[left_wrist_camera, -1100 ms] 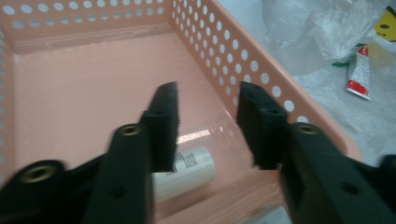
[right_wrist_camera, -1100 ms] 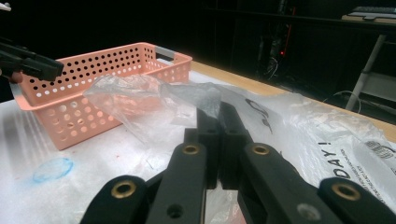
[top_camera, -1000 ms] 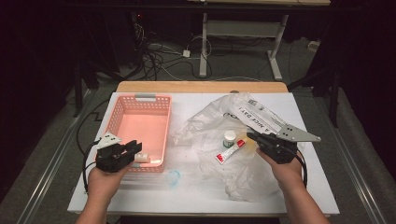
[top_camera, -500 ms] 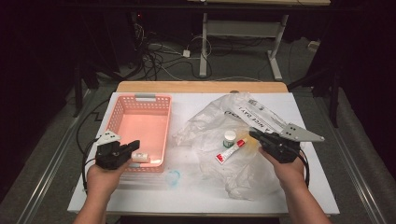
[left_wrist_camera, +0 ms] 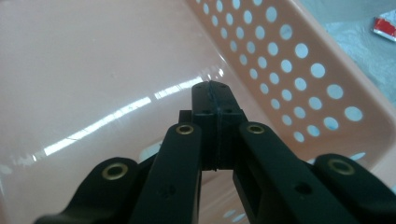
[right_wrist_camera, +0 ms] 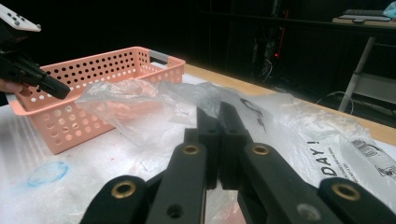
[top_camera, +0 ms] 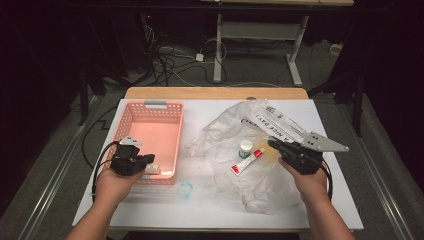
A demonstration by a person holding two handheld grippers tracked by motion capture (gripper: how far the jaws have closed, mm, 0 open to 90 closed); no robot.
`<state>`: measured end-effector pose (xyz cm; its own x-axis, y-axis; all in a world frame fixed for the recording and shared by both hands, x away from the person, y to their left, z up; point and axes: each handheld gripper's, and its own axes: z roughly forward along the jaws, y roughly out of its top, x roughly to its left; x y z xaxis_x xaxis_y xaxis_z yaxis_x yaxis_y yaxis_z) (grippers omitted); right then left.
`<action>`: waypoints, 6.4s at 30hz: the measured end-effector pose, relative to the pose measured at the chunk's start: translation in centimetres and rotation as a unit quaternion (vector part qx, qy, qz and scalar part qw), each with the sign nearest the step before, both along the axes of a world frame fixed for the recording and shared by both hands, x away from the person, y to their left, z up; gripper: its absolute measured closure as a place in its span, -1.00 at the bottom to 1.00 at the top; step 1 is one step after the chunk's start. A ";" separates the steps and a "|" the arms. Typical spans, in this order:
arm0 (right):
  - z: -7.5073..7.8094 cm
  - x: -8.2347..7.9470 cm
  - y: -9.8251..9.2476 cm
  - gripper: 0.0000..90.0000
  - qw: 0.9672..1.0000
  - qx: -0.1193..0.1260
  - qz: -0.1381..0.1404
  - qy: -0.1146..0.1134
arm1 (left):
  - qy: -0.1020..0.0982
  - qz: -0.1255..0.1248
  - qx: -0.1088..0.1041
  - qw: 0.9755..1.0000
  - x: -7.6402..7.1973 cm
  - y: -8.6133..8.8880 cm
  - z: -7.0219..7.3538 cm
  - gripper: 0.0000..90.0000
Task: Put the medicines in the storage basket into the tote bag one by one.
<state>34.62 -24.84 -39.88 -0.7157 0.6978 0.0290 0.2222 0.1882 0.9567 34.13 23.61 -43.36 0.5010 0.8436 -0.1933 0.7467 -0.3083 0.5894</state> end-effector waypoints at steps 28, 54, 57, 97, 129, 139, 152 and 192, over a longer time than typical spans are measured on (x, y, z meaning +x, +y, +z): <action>0.0 -0.1 0.1 1.00 1.000 0.001 0.000 0.001 | 0.112 -0.083 0.038 0.990 1.8 -1.4 0.5 0.95; 0.0 -0.1 0.0 1.00 1.000 -0.001 0.001 0.000 | 0.219 -0.038 0.082 0.971 5.1 -0.2 -0.1 0.95; 0.0 -0.1 0.0 1.00 1.000 0.000 0.000 0.001 | 0.201 -0.026 0.095 0.975 5.8 -0.3 0.0 0.95; -0.1 -0.1 0.1 1.00 1.000 -0.002 0.003 0.001 | 0.134 -0.042 0.161 0.977 8.2 -1.8 -1.1 -0.36; -0.1 -0.1 -0.2 1.00 1.000 -0.001 -0.002 -0.001 | 0.141 -0.035 0.132 0.981 9.4 -1.9 -1.9 0.29; -0.1 -0.1 0.0 1.00 1.000 -0.001 0.001 -0.001 | 0.070 -0.012 0.057 0.996 7.2 -1.2 0.4 0.29; -0.2 -0.2 0.1 1.00 1.000 -0.003 0.000 0.000 | -0.018 -0.004 0.016 1.000 3.1 -0.7 1.7 0.28; 0.2 -0.8 0.4 1.00 1.000 -0.001 0.011 -0.008 | -0.167 -0.074 -0.132 0.974 -4.2 -6.2 4.0 0.29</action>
<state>33.82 -24.49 -39.65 -0.7318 0.6814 0.0156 0.2018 0.1948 0.9599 29.88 17.42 -39.33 0.6849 0.7012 -0.1984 0.4581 -0.2026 0.8655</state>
